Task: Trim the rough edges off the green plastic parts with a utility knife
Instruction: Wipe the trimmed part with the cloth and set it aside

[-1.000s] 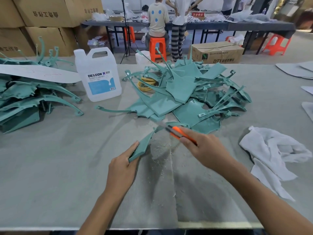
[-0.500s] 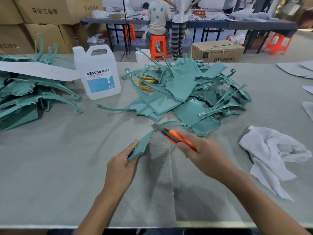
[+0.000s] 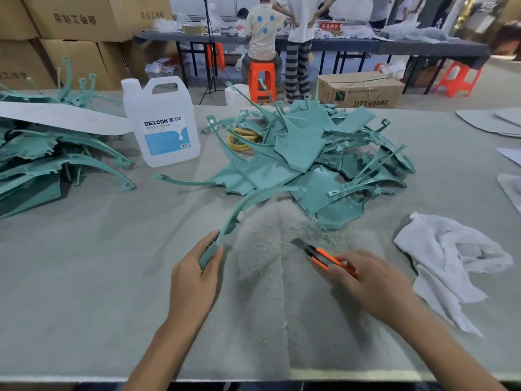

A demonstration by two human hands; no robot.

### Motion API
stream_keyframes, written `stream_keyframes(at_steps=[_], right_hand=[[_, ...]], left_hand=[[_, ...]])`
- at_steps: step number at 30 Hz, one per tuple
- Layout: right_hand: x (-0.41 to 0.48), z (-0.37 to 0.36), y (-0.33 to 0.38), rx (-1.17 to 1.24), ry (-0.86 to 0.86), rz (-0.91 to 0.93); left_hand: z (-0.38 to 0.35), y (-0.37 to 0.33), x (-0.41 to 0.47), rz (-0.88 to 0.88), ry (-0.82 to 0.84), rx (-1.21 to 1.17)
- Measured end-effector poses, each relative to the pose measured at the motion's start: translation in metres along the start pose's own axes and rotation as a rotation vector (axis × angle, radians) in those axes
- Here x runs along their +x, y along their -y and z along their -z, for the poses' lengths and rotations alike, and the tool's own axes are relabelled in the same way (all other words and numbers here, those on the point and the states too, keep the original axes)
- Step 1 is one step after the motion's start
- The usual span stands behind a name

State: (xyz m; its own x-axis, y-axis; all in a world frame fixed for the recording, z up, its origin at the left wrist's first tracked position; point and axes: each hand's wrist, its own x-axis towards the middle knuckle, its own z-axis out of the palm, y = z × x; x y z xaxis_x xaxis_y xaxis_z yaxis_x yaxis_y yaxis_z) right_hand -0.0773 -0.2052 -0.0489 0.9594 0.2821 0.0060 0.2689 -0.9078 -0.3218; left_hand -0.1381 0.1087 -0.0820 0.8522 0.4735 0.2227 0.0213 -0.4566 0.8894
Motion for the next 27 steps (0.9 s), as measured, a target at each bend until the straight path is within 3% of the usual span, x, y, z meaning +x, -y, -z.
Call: stream_keyframes(at_steps=[3, 6, 9, 11, 14, 17, 23, 27], right_hand=[[-0.008, 0.002, -0.015, 0.022, -0.265, -0.024], [-0.003, 0.026, -0.054, -0.133, -0.542, -0.113], [-0.002, 0.038, -0.097, -0.122, -0.351, -0.426], [-0.007, 0.026, -0.118, -0.139, -0.263, -0.499], [-0.012, 0.015, -0.130, -0.111, -0.383, -0.410], [-0.016, 0.024, -0.115, 0.069, -0.440, -0.443], [-0.010, 0.076, -0.044, 0.308, -0.576, -0.362], [-0.007, 0.108, 0.039, 0.787, -0.660, -0.079]], left_hand=[[0.006, -0.005, -0.006, 0.030, -0.016, -0.053], [0.012, -0.019, -0.010, 0.079, -0.065, -0.168], [0.016, -0.032, -0.012, 0.186, -0.104, -0.366], [0.021, -0.040, -0.015, 0.207, -0.107, -0.391], [0.034, -0.050, -0.016, 0.157, -0.087, -0.267], [0.045, -0.058, -0.015, 0.126, -0.045, -0.292], [0.039, -0.083, -0.022, 0.333, 0.027, -0.786], [0.028, -0.098, -0.034, 0.448, 0.137, -0.943]])
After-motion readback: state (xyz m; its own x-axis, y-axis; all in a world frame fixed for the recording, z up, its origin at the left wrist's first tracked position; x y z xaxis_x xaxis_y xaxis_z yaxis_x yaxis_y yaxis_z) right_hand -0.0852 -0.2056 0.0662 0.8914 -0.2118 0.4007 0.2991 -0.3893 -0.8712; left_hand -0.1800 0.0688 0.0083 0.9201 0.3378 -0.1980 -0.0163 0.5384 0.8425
